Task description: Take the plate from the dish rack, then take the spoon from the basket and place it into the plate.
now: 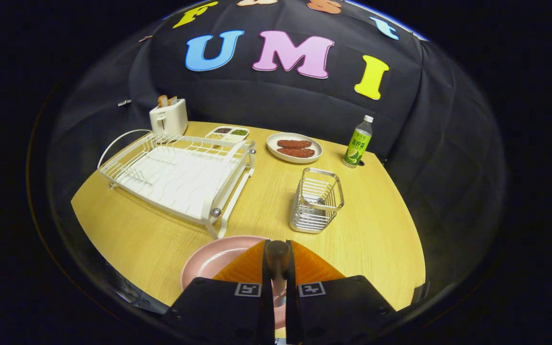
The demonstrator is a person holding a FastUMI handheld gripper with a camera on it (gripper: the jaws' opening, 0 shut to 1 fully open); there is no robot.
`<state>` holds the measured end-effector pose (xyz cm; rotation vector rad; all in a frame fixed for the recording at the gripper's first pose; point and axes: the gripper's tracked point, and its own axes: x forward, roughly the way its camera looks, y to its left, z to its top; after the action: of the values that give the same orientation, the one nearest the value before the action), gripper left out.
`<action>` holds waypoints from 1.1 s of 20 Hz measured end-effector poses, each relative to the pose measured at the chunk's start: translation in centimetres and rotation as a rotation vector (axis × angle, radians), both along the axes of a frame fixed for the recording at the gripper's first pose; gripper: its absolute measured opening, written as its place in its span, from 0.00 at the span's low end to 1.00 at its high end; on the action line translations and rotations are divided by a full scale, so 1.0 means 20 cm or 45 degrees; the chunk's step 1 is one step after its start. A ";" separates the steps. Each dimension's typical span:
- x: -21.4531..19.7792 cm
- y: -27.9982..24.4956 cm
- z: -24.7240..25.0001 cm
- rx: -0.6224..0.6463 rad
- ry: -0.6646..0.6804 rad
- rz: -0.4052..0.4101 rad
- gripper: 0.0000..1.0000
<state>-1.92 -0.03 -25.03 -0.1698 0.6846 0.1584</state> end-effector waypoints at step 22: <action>0.05 0.08 0.26 0.140 -0.080 -0.075 0.98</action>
<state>-0.85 1.65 -19.90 -0.0493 0.6164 0.1335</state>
